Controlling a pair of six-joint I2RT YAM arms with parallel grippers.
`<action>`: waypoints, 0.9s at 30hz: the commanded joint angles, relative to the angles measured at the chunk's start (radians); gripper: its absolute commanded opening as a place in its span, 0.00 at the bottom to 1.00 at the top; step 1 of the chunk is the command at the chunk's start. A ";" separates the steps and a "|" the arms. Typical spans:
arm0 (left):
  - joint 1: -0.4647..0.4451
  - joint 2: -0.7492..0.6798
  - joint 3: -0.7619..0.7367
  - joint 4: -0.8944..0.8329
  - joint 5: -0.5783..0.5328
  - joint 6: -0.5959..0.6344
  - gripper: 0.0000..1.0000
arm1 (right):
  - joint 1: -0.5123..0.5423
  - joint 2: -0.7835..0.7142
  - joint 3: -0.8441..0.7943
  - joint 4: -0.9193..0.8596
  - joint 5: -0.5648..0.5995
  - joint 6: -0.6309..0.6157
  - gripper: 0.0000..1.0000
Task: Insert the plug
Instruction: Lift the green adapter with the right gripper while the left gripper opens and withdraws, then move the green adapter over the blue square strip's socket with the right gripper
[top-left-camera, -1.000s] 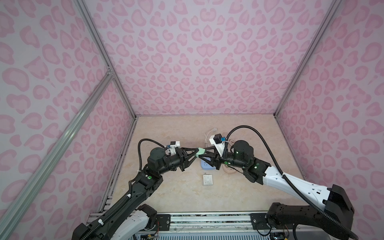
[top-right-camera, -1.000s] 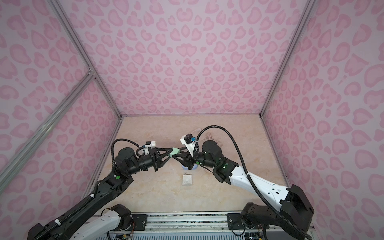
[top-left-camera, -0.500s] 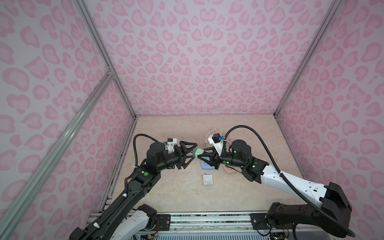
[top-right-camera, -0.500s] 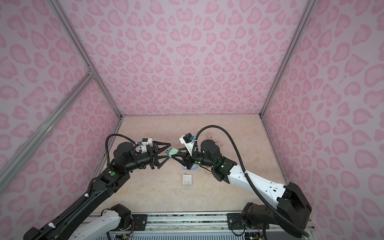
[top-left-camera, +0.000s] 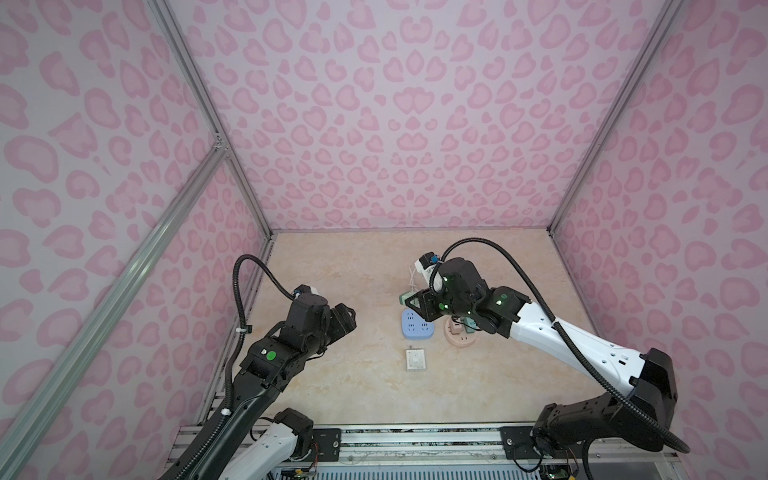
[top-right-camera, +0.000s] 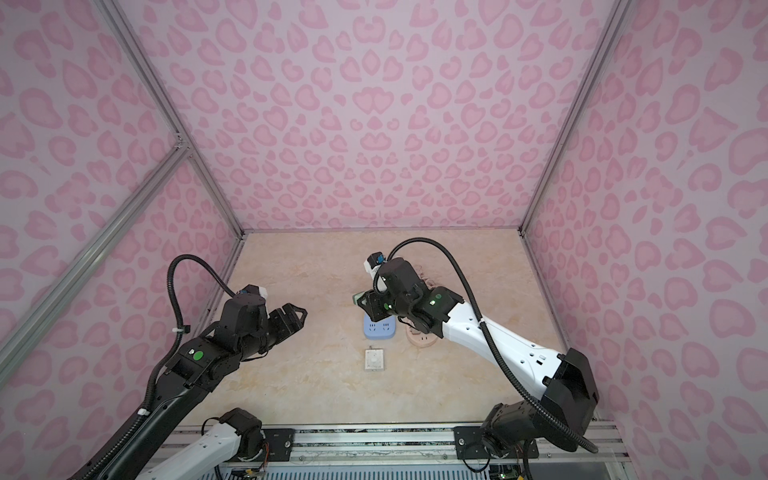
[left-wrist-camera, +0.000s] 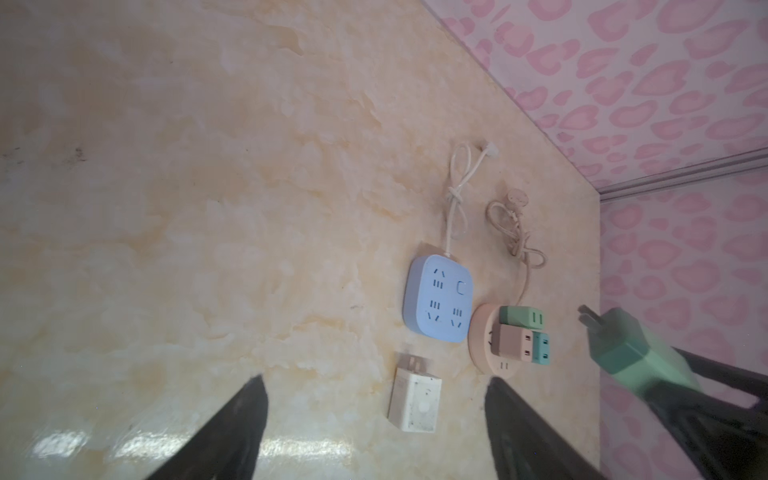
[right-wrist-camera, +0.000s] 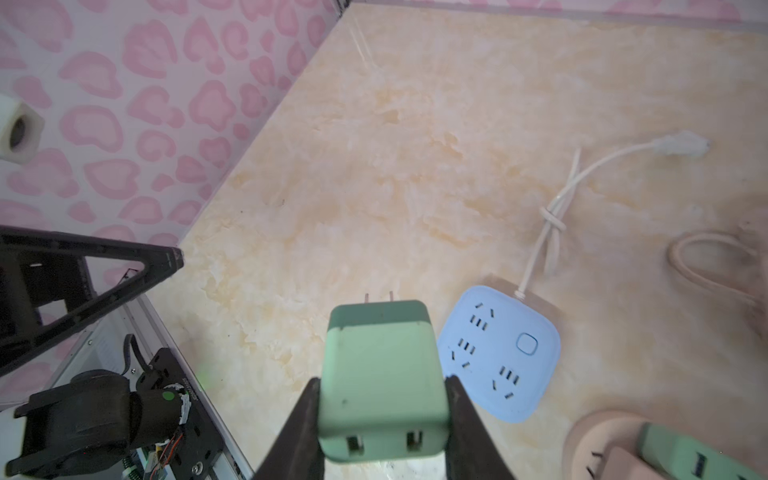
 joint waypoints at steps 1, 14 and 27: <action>0.001 0.000 -0.046 0.042 -0.036 0.038 0.82 | -0.001 0.042 0.079 -0.215 0.046 0.000 0.00; 0.000 -0.023 -0.128 0.114 0.000 0.087 0.81 | -0.046 0.192 0.338 -0.466 0.072 0.001 0.00; -0.001 -0.021 -0.170 0.151 0.020 0.075 0.80 | -0.125 0.555 0.637 -0.810 -0.049 -0.038 0.00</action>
